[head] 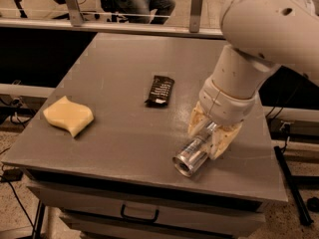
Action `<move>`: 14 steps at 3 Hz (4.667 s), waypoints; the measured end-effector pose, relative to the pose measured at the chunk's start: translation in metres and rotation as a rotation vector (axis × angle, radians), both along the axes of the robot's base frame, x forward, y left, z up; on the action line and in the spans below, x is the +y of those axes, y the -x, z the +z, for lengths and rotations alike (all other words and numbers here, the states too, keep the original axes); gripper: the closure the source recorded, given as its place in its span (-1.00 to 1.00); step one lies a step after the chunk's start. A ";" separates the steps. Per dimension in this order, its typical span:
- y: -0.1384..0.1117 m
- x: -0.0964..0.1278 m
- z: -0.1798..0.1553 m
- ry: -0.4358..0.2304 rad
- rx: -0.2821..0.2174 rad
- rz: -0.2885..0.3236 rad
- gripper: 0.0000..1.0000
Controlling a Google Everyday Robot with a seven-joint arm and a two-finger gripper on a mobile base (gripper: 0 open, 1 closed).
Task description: Move redbull can near rxbar chocolate
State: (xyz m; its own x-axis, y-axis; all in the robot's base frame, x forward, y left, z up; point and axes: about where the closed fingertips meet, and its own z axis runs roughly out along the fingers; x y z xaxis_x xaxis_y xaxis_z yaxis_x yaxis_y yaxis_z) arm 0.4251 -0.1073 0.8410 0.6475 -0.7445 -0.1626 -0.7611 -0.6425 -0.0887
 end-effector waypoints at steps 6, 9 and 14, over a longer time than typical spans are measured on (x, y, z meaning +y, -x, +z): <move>-0.168 0.111 0.034 -0.167 -0.047 -0.272 0.22; -0.205 0.118 0.018 -0.182 -0.008 -0.343 -1.00; -0.214 0.071 0.040 -0.034 -0.042 -0.320 -1.00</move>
Offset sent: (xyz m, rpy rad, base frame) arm 0.0589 0.0088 0.0499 0.0901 0.0241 -0.1104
